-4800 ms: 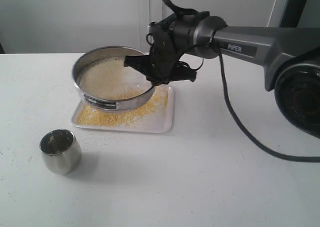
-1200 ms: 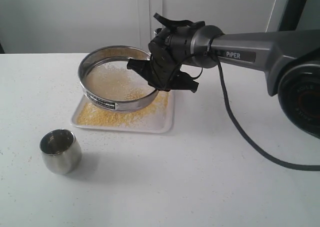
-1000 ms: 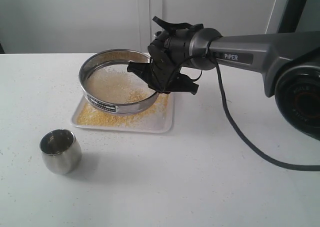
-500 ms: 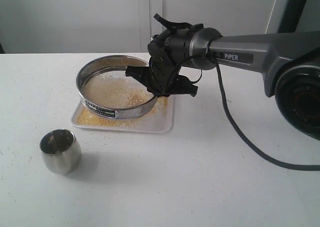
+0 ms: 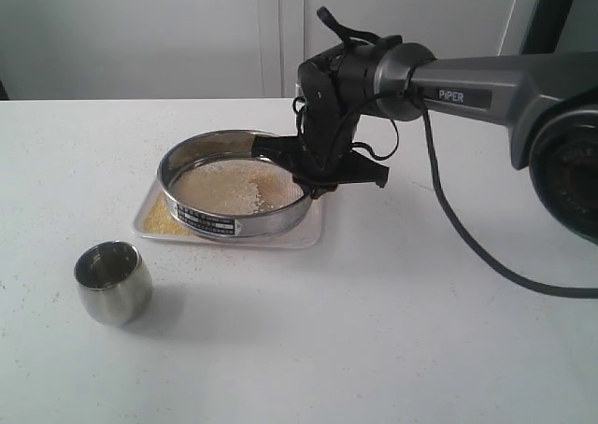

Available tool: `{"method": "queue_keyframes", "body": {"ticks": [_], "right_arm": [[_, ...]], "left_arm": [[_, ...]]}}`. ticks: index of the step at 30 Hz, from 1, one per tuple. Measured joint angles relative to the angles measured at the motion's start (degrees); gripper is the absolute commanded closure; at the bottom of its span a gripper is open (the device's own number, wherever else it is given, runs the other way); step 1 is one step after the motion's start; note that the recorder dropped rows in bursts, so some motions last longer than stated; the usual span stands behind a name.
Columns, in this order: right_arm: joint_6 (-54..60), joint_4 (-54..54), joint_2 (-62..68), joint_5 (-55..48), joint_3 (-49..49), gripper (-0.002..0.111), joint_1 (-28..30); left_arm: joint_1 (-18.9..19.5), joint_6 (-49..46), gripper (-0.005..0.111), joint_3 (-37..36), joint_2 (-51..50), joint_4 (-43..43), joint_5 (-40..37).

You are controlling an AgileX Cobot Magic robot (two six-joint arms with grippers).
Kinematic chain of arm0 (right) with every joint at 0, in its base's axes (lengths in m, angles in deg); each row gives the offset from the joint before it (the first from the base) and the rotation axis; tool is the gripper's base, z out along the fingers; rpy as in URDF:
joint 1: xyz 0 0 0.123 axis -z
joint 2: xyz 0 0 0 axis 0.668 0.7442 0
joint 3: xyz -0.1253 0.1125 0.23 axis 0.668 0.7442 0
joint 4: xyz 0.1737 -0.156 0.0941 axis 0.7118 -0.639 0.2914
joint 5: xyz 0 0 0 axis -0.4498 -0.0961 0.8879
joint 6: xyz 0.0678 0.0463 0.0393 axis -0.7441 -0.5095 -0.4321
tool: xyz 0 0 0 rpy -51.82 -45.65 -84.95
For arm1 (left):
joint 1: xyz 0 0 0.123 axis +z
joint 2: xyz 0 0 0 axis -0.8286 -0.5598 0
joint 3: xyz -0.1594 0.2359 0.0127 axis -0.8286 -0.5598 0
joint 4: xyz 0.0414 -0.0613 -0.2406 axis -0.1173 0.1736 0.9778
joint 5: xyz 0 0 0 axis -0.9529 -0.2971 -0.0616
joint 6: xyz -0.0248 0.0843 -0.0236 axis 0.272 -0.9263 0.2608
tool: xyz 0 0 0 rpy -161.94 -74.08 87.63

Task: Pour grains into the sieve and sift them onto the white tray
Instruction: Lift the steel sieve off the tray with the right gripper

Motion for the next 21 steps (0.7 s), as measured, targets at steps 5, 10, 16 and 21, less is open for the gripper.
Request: {"method": "queue_keyframes", "body": {"ticks": [5, 10, 16, 21], "right_arm": [[0.35, 0.0, -2.1, -1.48, 0.0, 0.108, 0.0], [1.48, 0.0, -4.35, -3.07, 0.0, 0.108, 0.37], [2.81, -1.66, -5.88, -7.07, 0.0, 0.108, 1.54], [3.33, -3.66, -7.9, -9.66, 0.0, 0.108, 2.66]], "left_arm": [[0.0, 0.0, 0.107, 0.0, 0.0, 0.0, 0.0], [0.0, 0.0, 0.107, 0.0, 0.0, 0.0, 0.0], [0.0, 0.0, 0.107, 0.0, 0.0, 0.0, 0.0], [0.0, 0.0, 0.107, 0.0, 0.0, 0.0, 0.0]]}}
